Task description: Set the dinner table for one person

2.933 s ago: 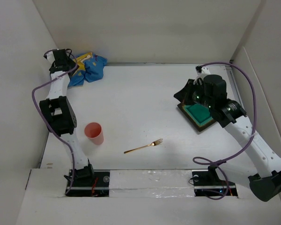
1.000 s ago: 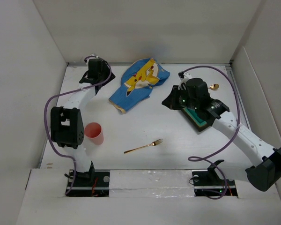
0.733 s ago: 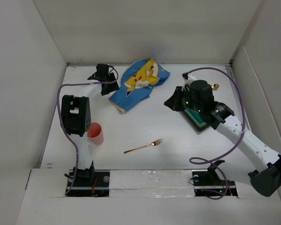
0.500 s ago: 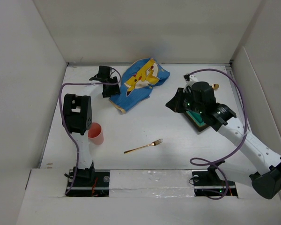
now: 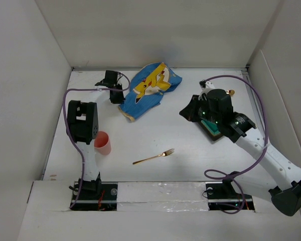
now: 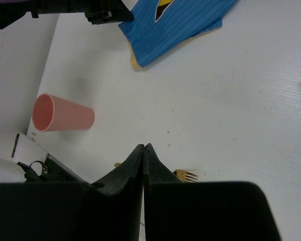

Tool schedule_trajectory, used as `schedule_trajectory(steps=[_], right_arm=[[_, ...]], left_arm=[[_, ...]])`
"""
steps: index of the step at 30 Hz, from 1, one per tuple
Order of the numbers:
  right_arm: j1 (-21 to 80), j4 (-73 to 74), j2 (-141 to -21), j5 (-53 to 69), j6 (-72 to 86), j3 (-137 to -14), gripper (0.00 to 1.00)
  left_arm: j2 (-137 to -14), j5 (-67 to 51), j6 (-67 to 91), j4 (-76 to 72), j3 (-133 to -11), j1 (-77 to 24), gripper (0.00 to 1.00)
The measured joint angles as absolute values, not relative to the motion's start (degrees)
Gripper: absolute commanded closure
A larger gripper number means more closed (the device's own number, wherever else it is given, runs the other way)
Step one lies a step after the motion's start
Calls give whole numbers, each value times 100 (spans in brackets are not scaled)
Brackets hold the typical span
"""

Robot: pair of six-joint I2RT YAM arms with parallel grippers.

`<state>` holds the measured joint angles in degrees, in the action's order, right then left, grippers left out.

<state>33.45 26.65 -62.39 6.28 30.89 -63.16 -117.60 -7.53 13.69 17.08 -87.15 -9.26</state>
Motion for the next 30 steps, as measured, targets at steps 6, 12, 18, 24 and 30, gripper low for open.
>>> schedule_trajectory(steps=[6,12,18,24,30], right_arm=[[3343,2644,-6565,473,3083,-6460,89],[3140,2493,-7601,279,3116,-7579,89],[3035,1927,-7548,-211,3197,-8228,90],[3046,1092,-6263,-532,3374,-7341,96],[3046,679,-6652,-548,3583,-6401,93]], left_arm=[[-11797,-1004,1450,2499,-9924,-926,100],[-11942,-1555,1846,2648,-13174,-1009,100],[-10431,-2366,1758,2091,-12774,-1500,100],[-7693,-1994,976,1774,-9347,-1645,100],[-7135,-666,648,1747,-7450,-1337,100]])
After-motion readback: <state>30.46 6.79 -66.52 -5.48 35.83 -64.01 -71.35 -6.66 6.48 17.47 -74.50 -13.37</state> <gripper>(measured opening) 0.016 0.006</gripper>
